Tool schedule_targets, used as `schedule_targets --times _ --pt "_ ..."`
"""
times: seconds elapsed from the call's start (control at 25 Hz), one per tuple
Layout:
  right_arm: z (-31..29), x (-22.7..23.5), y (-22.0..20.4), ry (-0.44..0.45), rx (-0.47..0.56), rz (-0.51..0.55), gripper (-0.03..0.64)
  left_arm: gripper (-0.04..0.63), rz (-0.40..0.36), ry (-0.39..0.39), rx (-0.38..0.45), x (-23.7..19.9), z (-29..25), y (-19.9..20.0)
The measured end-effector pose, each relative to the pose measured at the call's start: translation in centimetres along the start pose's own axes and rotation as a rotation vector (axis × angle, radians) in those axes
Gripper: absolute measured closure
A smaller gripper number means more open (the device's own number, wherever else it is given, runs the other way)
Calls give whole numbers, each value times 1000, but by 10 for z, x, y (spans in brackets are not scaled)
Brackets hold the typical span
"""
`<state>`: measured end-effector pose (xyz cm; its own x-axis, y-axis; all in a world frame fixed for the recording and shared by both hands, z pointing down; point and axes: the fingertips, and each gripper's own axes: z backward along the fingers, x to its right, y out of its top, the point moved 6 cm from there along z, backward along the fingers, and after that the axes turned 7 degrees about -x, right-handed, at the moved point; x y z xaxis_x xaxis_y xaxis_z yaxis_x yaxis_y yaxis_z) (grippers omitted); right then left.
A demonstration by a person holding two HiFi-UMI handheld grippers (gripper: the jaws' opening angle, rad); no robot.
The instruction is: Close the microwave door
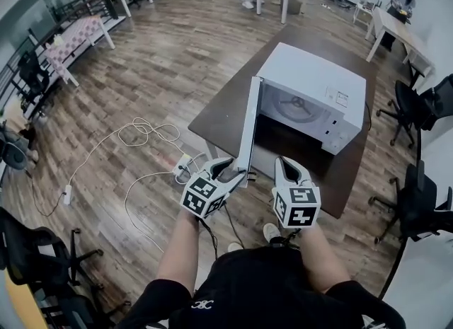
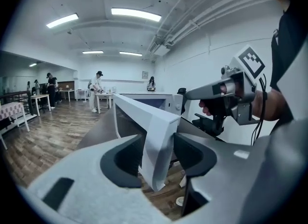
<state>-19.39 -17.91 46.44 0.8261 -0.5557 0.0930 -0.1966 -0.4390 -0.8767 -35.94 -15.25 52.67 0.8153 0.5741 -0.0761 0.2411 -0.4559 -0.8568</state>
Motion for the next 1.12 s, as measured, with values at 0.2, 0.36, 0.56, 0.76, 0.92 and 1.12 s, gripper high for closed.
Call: schedule_targets --times 0.2,0.36,0.56,0.76,0.92,1.12 --pt "10 22 -5 -36 3 -28 607 382 -32 -44 -3 18 -21 11" --pt "15 38 -5 -58 11 -41 607 397 -65 -82 -20 33 -37 19" --pt "21 63 -2 -79 22 -54 607 406 -96 -125 -32 48 -59 32" --pt "24 92 0 -97 23 -79 607 405 -117 -158 -50 66 -84 46" --pt "27 113 0 -112 25 -89 607 407 -128 -156 -54 81 -106 57" --pt "34 142 1 -138 31 -104 607 407 -86 -98 -45 97 -133 72"
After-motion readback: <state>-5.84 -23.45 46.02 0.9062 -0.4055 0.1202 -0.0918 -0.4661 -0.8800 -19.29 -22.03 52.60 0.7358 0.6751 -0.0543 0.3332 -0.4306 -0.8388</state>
